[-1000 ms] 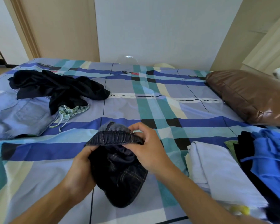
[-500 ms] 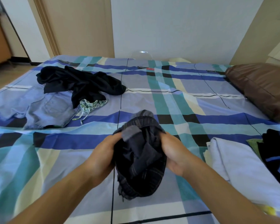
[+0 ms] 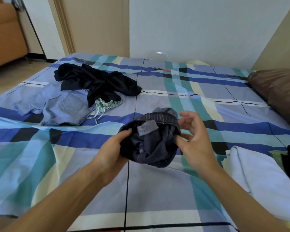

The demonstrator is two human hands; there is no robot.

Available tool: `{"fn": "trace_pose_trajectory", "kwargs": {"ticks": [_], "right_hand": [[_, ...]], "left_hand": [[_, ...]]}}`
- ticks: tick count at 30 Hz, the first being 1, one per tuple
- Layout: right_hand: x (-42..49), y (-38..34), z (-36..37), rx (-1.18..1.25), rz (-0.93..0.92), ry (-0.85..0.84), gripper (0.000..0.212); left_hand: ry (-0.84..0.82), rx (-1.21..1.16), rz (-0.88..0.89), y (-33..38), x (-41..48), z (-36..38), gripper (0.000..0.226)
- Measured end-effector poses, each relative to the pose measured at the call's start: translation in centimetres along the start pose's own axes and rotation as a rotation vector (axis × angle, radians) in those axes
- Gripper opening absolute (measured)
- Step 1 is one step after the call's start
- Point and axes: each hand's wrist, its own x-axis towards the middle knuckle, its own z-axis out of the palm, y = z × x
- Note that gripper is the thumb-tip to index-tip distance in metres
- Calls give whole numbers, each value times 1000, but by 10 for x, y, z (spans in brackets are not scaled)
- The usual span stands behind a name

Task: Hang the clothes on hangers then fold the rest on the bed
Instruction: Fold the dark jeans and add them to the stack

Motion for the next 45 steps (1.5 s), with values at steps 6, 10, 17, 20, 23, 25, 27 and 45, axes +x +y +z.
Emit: {"fn": "trace_pose_trajectory", "kwargs": {"ticks": [6,10,17,20,23,25,27,45], "right_hand": [[-3,-2,8,-18,-57,-154,39],[-4,-6,8,210,87,-145,33],[1,1,4,409,457,-180,26],[6,-3,3,623,578,-209,10],[10,-7,-4,826,681,-299,49],[15,-8,-13,911,676,-343,61],[17,-12,-24,868,608,-322,67],[44,-170,-93,-506,-117,-670,42]], "left_hand": [[32,79,167,1,-4,-1,35],[77,-16,216,1,0,-6,57],[-108,-41,105,7,-4,-7,36],[-299,-59,13,19,-14,-6,49],[-451,-73,-47,30,-23,-8,60],[-474,-81,-68,40,-27,-11,53],[-519,-19,-99,50,-31,-13,58],[-1071,1087,-278,121,-81,45,71]]}}
